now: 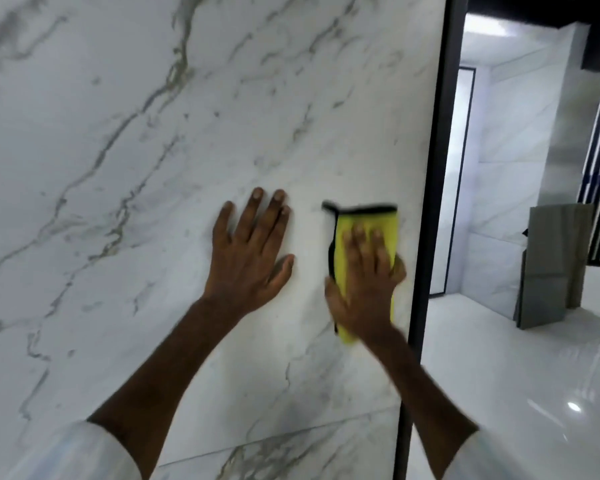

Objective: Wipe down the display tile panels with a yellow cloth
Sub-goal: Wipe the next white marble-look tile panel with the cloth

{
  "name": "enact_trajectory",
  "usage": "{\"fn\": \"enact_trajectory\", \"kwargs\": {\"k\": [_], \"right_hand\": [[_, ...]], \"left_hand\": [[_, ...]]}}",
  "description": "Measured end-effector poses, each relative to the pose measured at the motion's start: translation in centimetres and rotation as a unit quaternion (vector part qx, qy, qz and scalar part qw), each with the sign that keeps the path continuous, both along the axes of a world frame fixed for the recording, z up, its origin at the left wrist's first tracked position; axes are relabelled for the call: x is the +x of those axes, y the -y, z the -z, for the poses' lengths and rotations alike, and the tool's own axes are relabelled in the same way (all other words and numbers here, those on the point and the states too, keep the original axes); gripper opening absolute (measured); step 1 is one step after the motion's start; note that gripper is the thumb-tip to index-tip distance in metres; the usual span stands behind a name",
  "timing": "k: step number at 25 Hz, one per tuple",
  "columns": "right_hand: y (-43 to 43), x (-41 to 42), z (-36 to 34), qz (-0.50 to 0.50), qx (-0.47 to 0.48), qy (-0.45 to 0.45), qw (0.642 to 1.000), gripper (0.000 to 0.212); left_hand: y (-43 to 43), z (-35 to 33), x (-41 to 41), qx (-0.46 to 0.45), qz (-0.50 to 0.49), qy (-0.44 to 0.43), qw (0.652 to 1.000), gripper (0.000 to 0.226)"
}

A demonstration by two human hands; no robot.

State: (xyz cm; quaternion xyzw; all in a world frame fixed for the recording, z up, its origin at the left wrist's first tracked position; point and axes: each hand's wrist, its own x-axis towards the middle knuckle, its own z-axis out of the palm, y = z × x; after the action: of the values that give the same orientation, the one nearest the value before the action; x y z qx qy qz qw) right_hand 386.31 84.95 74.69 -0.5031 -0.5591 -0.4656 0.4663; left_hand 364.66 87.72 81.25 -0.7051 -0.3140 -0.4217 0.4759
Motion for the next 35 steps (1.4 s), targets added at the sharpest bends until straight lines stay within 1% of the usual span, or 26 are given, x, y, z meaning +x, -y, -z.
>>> {"fn": "enact_trajectory", "kwargs": {"k": [3, 4, 6, 8, 10, 12, 13, 15, 17, 19, 21, 23, 24, 27, 28, 29, 30, 32, 35], "right_hand": [[-0.9, 2.1, -17.6, -0.001, 0.053, 0.004, 0.999, 0.079], [-1.0, 2.5, -21.9, 0.000, 0.064, 0.008, 0.998, 0.079], [-1.2, 2.7, -26.2, -0.007, 0.080, -0.001, 0.997, 0.077], [-1.3, 2.2, -24.7, -0.005, 0.096, -0.011, 0.995, 0.076], [-1.0, 1.7, -19.9, -0.006, 0.087, -0.002, 0.996, 0.076], [-0.6, 1.6, -15.4, -0.010, 0.068, 0.017, 0.997, 0.077], [-0.5, 1.7, -14.9, -0.013, 0.070, 0.019, 0.997, 0.077], [-0.7, 1.9, -18.7, -0.023, 0.076, 0.034, 0.996, 0.077], [-1.3, 1.8, -26.1, -0.012, 0.087, 0.057, 0.995, 0.077], [-1.3, 1.9, -34.1, -0.023, 0.069, 0.042, 0.997, 0.080], [-1.4, 2.2, -39.2, -0.036, 0.060, 0.017, 0.997, 0.083], [-1.6, 2.0, -38.9, -0.043, 0.065, 0.014, 0.997, 0.083], [-1.6, 1.9, -36.8, -0.042, 0.076, 0.021, 0.996, 0.081], [-1.6, 1.4, -27.6, -0.023, 0.091, 0.058, 0.994, 0.078], [-1.6, 1.3, -26.1, -0.017, 0.093, 0.072, 0.993, 0.079], [-1.5, 1.2, -26.3, -0.019, 0.093, 0.081, 0.992, 0.079], [-1.4, 1.1, -28.2, -0.019, 0.087, 0.084, 0.992, 0.080], [-1.4, 0.0, -34.8, -0.020, 0.058, 0.080, 0.995, 0.083], [-0.9, -1.8, -44.8, -0.052, 0.005, 0.032, 0.998, 0.087]], "left_hand": [[0.8, 0.0, 0.4, -0.017, 0.034, 0.023, 0.999, 0.068], [1.1, -0.4, 0.4, -0.015, 0.050, 0.014, 0.999, 0.067], [1.4, -3.7, -0.1, 0.019, 0.065, -0.012, 0.998, 0.065], [1.5, -9.6, -0.4, 0.071, 0.034, 0.002, 0.997, 0.067], [1.1, -15.4, -0.7, 0.072, 0.003, 0.026, 0.997, 0.072], [0.3, -18.2, -0.7, 0.056, -0.022, 0.014, 0.998, 0.079], [-0.1, -18.2, -0.6, 0.050, -0.036, 0.006, 0.998, 0.081], [-0.6, -17.9, -0.5, 0.060, -0.059, 0.005, 0.996, 0.082], [-0.8, -18.1, -0.5, 0.069, -0.066, 0.006, 0.995, 0.082], [-0.7, -18.2, -0.6, 0.068, -0.066, 0.005, 0.995, 0.083], [-0.8, -18.1, -0.7, 0.071, -0.057, 0.002, 0.996, 0.083], [-0.9, -17.9, -0.7, 0.073, -0.055, -0.001, 0.996, 0.082], [-0.9, -17.8, -0.8, 0.073, -0.056, 0.001, 0.996, 0.082], [-0.7, -17.8, -0.6, 0.059, -0.067, 0.003, 0.996, 0.083], [-0.6, -17.9, -0.5, 0.057, -0.066, 0.002, 0.996, 0.083], [-0.6, -17.9, -0.5, 0.057, -0.065, 0.000, 0.996, 0.083], [-0.7, -17.9, -0.5, 0.057, -0.064, -0.001, 0.996, 0.083], [-0.8, -17.8, -0.6, 0.056, -0.065, 0.001, 0.996, 0.083], [-0.9, -17.8, -0.8, 0.054, -0.065, 0.001, 0.996, 0.083]]}}
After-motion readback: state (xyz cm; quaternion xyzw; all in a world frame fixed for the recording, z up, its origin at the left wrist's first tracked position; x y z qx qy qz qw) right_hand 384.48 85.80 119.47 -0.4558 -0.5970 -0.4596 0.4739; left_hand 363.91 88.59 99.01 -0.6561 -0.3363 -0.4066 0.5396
